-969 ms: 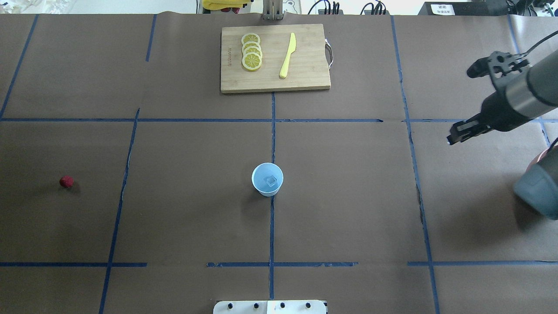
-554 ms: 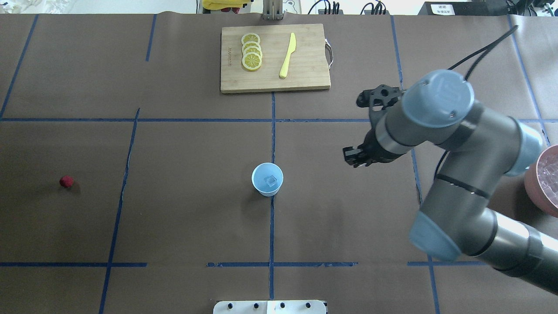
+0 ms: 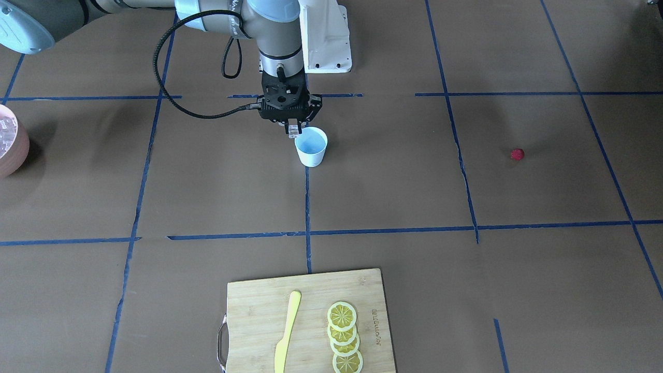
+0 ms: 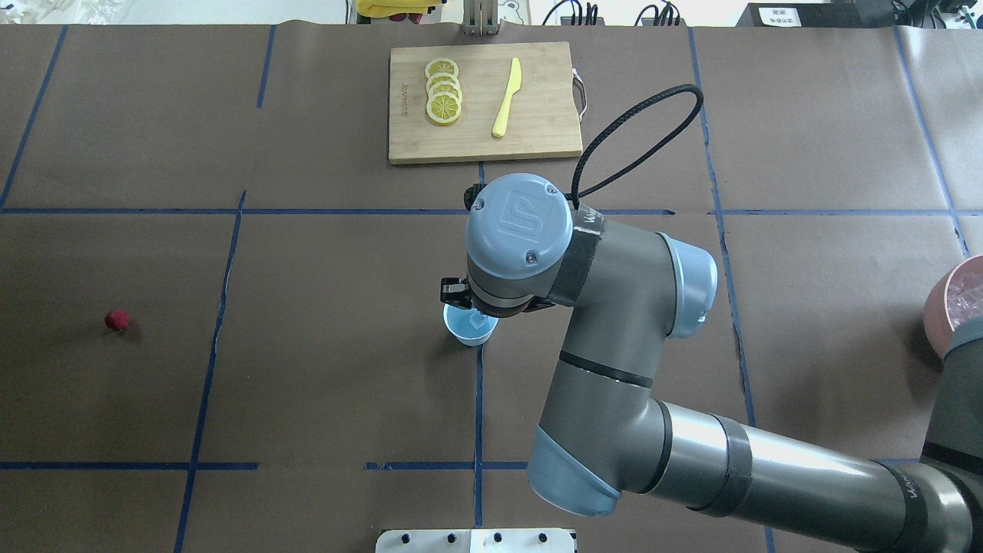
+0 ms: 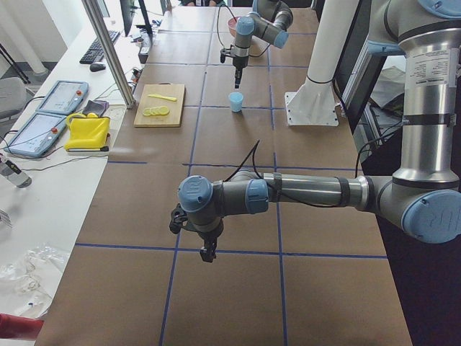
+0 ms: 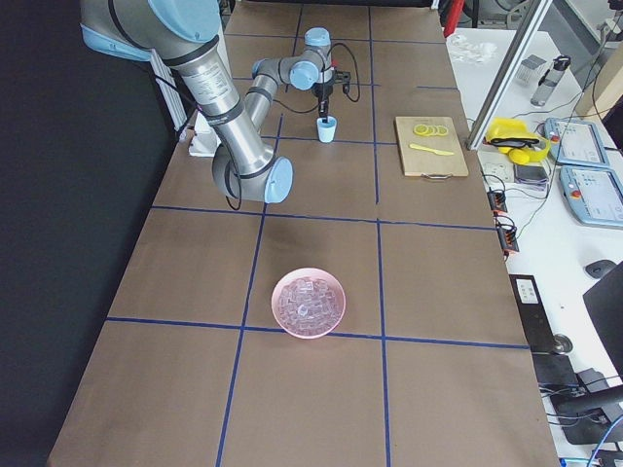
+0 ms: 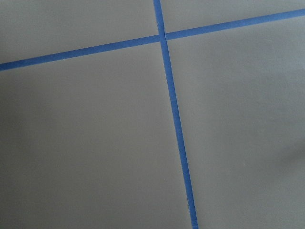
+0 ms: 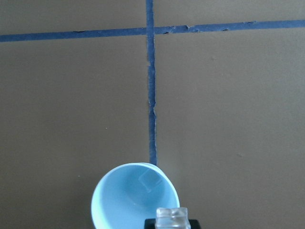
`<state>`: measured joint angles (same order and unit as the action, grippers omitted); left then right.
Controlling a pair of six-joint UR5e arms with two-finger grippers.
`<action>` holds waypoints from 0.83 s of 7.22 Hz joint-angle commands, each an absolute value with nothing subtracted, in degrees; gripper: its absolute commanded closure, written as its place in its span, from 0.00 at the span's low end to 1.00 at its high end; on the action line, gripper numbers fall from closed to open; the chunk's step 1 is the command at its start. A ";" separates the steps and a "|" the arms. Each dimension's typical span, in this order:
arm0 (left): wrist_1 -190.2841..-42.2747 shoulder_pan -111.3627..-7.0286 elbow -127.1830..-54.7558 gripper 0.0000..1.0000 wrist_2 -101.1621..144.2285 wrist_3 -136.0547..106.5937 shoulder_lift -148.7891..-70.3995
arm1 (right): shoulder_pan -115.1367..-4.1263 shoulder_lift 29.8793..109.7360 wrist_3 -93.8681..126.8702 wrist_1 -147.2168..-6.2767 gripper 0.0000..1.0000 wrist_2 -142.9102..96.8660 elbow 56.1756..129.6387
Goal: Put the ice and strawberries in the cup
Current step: 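Carry the ice cube with the right gripper over the cup, then open the right gripper to drop the ice cube into the cup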
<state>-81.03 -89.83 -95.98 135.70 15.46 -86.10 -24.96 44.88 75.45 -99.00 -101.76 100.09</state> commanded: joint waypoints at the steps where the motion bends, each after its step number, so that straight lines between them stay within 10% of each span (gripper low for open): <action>1: -81.04 -89.82 -95.98 0.00 135.70 15.38 -86.05 | -23.91 43.51 76.82 -99.14 0.98 -100.47 99.14; 6: -80.95 -89.82 -96.15 0.00 135.70 15.38 -86.04 | -23.91 41.75 77.34 -98.97 0.97 -98.27 96.77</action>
